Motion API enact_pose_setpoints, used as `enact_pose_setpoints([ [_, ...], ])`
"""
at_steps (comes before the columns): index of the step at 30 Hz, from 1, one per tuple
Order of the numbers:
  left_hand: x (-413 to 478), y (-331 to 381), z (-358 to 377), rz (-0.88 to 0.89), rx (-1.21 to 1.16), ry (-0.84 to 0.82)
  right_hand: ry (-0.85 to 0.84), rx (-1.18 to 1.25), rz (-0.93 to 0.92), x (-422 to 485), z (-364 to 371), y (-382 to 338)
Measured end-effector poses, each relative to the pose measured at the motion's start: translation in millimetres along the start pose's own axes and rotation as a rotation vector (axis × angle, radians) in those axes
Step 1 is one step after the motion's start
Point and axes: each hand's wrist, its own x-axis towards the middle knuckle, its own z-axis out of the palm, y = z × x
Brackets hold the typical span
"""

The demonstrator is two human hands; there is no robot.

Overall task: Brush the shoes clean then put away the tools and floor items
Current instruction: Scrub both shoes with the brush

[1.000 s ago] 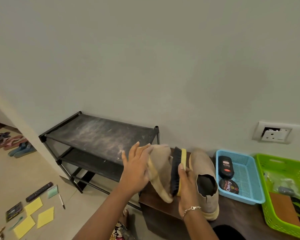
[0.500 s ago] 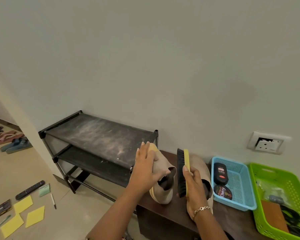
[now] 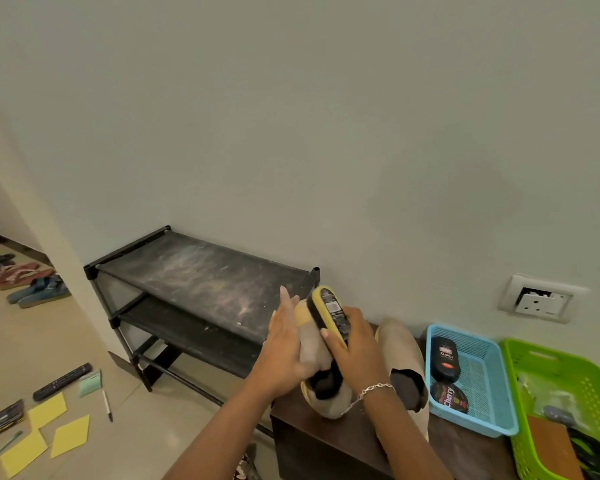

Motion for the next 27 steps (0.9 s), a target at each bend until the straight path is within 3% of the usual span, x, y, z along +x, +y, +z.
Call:
enact_pose_setpoints([
  [3, -3, -4, -8, 0.005, 0.038, -0.049, -0.074, 0.178, 0.318, 4, 0, 22],
  [5, -3, -4, -11, 0.011, 0.054, -0.066, -0.031, 0.298, 0.370, 0, 4, 19],
  [7, 1, -5, -12, 0.025, 0.053, -0.078, 0.061, 0.331, 0.196, -8, 8, -2],
  [10, 5, -7, -8, -0.026, -0.017, -0.074, 0.122, 0.162, -0.134, -21, 18, -24],
  [12, 6, -4, -5, -0.056, -0.028, -0.070, 0.181, 0.102, -0.139, -19, 21, -17],
  [15, 8, 0, -7, -0.032, 0.039, -0.048, 0.176, 0.199, 0.069, -11, 20, 4],
  [19, 8, -5, -16, -0.005, 0.196, -0.114, 0.039, 0.262, 0.342, -14, 22, 31],
  [21, 8, -7, -17, -0.023, 0.174, -0.100, 0.044, 0.240, 0.291, -11, 22, 26],
  [23, 9, -8, -16, -0.028, 0.160, -0.053, 0.073, 0.213, 0.123, -9, 26, 13],
  [25, 10, -12, -13, -0.011, 0.190, 0.063, 0.081, 0.180, -0.049, -11, 32, 5],
  [27, 8, -18, -10, -0.008, 0.242, 0.166, 0.060, 0.083, -0.087, -14, 38, 17],
])
